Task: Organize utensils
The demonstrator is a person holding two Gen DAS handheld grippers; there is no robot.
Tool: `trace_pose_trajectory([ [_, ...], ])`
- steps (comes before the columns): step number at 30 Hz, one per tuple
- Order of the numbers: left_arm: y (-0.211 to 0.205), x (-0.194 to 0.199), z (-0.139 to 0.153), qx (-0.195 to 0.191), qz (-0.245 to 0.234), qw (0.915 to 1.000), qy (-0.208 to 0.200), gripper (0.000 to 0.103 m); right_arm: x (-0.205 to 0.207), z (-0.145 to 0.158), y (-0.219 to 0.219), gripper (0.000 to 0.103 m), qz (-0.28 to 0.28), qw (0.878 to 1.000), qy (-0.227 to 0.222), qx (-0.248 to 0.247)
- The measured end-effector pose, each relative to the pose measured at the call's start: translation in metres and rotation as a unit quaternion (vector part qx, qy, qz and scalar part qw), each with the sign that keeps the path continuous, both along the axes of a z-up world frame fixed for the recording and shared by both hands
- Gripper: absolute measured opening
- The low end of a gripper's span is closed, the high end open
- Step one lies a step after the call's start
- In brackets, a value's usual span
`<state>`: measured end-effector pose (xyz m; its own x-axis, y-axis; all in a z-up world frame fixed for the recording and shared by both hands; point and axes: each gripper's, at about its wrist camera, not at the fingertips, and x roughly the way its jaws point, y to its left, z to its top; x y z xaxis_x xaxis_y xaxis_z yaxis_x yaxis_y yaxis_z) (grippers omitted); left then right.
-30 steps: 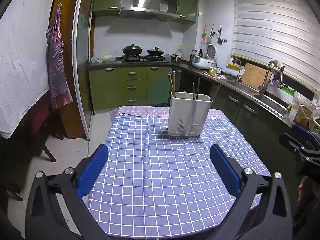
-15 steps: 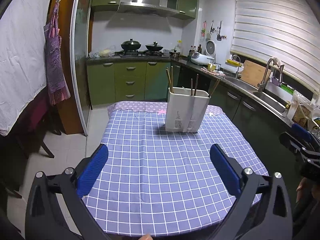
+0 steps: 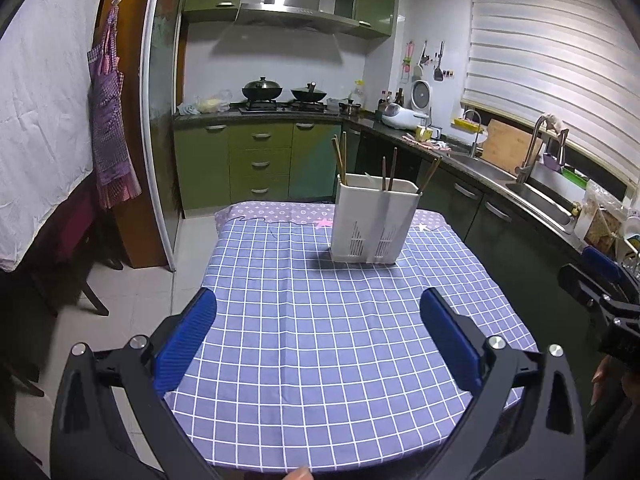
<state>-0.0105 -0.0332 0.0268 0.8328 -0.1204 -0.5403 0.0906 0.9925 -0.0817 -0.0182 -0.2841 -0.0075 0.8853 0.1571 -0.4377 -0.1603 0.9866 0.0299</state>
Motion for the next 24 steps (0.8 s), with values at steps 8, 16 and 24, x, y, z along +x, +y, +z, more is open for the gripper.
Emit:
trace_pose_trajectory([
  [8,-0.0017,0.0008,-0.0019,0.005,-0.003,1.0000,0.003,0.097,0.0001,-0.0010,-0.0001,0.099,0.001,1.000,0.001,0.000],
  [16,-0.0030,0.0038,-0.0050,-0.001,-0.017,0.9997,0.017,0.097,0.0005,-0.0021,0.0007,0.099,0.001,1.000,0.002,-0.001],
  [24,-0.0011,0.0038,-0.0063,0.020,0.002,0.9997,0.014,0.097,0.0007,-0.0079,0.0019,0.099,0.003,1.000,0.007,-0.004],
])
